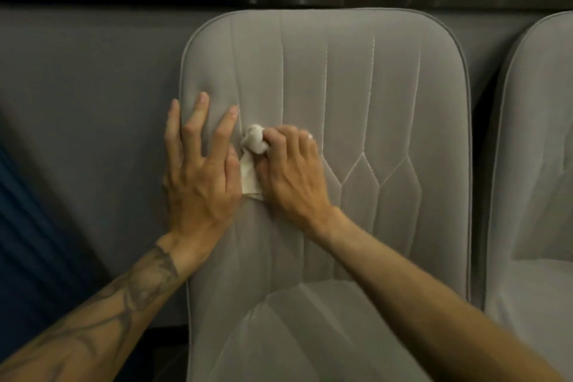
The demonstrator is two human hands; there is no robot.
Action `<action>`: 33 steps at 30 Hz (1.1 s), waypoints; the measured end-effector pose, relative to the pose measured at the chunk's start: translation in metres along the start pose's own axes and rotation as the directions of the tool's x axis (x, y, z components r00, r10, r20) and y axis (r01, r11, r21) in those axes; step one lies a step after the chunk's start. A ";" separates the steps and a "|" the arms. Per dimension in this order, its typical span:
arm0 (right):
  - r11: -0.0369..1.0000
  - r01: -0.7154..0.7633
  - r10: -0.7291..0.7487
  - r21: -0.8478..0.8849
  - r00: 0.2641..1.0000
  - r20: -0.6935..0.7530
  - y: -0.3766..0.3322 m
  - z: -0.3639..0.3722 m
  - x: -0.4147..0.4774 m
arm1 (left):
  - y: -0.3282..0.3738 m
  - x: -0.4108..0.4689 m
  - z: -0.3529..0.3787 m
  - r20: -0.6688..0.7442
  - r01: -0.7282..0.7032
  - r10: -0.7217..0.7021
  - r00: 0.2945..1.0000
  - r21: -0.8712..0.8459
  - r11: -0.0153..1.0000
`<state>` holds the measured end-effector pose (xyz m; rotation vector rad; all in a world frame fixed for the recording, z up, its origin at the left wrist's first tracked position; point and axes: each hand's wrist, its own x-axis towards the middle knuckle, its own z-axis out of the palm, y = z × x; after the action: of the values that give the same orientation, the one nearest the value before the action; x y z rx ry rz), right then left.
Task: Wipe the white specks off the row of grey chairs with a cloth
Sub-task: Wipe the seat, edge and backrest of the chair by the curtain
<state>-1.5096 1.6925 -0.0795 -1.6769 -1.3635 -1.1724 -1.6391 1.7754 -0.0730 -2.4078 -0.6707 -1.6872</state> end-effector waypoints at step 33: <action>0.996 -0.041 0.041 -0.077 0.999 0.008 0.010 -0.006 -0.022 | 0.003 0.005 -0.008 -0.016 -0.027 0.025 1.000 -0.088 0.996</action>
<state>-1.5025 1.6770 -0.0974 -1.7583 -1.2988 -1.2079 -1.6436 1.7711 -0.0653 -2.4488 -0.5716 -1.7583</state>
